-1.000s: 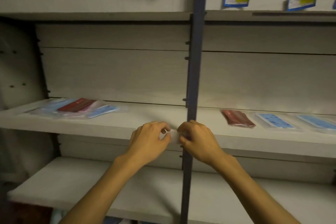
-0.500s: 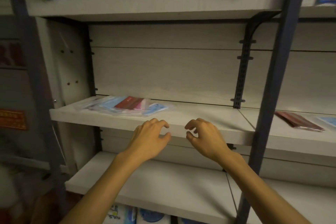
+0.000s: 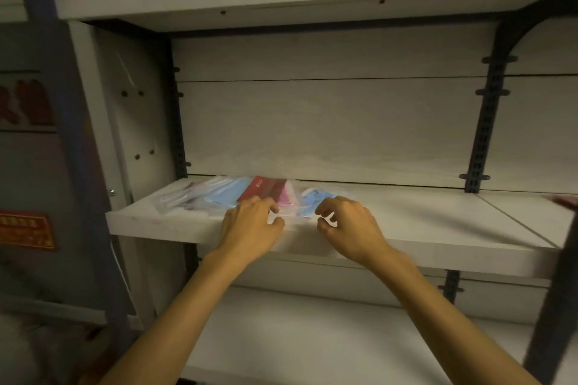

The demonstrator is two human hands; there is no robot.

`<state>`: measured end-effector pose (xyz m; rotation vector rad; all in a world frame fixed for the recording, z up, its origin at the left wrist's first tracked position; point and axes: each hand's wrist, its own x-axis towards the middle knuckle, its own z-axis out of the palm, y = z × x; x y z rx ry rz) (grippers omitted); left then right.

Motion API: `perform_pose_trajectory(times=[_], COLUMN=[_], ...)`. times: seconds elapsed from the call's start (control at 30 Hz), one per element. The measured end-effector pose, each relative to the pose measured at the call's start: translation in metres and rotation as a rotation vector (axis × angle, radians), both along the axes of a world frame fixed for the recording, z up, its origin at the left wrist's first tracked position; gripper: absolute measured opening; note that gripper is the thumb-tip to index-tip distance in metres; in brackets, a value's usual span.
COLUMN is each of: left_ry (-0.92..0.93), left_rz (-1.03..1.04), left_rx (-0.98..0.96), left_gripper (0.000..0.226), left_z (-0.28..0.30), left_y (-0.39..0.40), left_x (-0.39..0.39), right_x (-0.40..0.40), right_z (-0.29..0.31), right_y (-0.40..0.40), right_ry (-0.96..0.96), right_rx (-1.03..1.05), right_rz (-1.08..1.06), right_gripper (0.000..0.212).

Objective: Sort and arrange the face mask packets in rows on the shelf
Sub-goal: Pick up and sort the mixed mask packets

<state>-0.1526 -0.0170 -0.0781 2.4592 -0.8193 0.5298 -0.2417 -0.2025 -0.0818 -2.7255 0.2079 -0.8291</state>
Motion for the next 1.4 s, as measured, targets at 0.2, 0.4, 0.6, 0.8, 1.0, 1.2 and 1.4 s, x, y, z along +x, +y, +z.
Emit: perform_pose_trajectory(times=[0.2,0.4,0.6,0.8,1.0,1.2,1.4], left_ry=[0.014,0.123,0.236,0.307,0.361,0.715,0.935], left_rz=[0.111,0.209,0.174,0.058,-0.059,-0.175,-0.265], left_rx=[-0.029,0.066,0.119,-0.076,-0.416,-0.816,-0.885], left_gripper=[0.02,0.063,0.077,0.033,0.003,0.014,0.028], left_z=[0.005,0.001,0.001,0.0,0.0,-0.003,-0.007], left_y=[0.012,0.0,-0.007,0.008,0.028,0.052,0.059], left_x=[0.078,0.133,0.171,0.197,0.208,0.209,0.212], right_x=[0.052,0.085,0.112,0.137,0.16,0.157,0.149], right_z=[0.009,0.008,0.012,0.011,0.004,0.006,0.008], right_y=[0.005,0.012,0.014,0.022,0.02,0.014,0.007], right_ry=[-0.025,0.021,0.048,0.074,0.233,0.232,0.175], right_rx=[0.028,0.021,0.046,0.114,0.154,0.4,0.675], right_rz=[-0.038,-0.079,-0.15,-0.258,-0.444,-0.457,-0.363], right_gripper=[0.025,0.026,0.026,0.026,0.07,0.066,0.041])
